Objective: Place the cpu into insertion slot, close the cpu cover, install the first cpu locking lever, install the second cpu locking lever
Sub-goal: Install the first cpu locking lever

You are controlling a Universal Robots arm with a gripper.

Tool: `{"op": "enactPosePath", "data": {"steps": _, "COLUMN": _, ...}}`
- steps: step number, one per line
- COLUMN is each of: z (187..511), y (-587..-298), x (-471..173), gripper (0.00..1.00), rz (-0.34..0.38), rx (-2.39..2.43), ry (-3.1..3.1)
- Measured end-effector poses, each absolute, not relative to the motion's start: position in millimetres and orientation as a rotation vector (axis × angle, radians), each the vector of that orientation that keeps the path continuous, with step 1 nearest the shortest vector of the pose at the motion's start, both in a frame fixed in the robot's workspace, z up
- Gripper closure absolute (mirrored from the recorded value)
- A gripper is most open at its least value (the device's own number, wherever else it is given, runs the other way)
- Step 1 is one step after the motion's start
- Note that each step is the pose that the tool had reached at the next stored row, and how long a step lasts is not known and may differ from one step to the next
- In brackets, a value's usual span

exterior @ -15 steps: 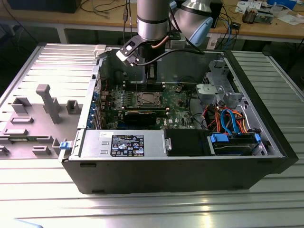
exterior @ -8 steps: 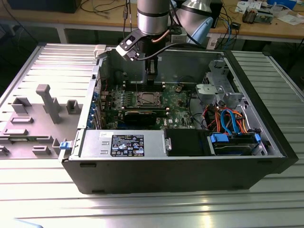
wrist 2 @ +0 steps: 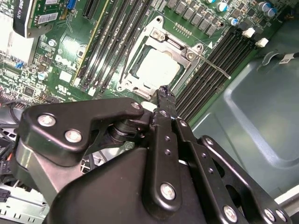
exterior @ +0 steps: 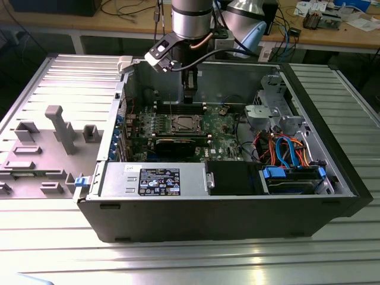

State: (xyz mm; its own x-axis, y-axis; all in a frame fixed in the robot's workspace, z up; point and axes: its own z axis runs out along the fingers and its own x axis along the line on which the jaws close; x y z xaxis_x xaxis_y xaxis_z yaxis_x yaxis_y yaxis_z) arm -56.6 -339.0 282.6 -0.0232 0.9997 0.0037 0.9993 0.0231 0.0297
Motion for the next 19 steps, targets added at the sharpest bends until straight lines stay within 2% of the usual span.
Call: {"op": "enactPosePath", "data": {"steps": 19, "z": 282.6, "y": -339.0, "x": -56.6, "gripper": 0.89, "rz": 0.039, "rx": 1.992, "ry": 2.408}}
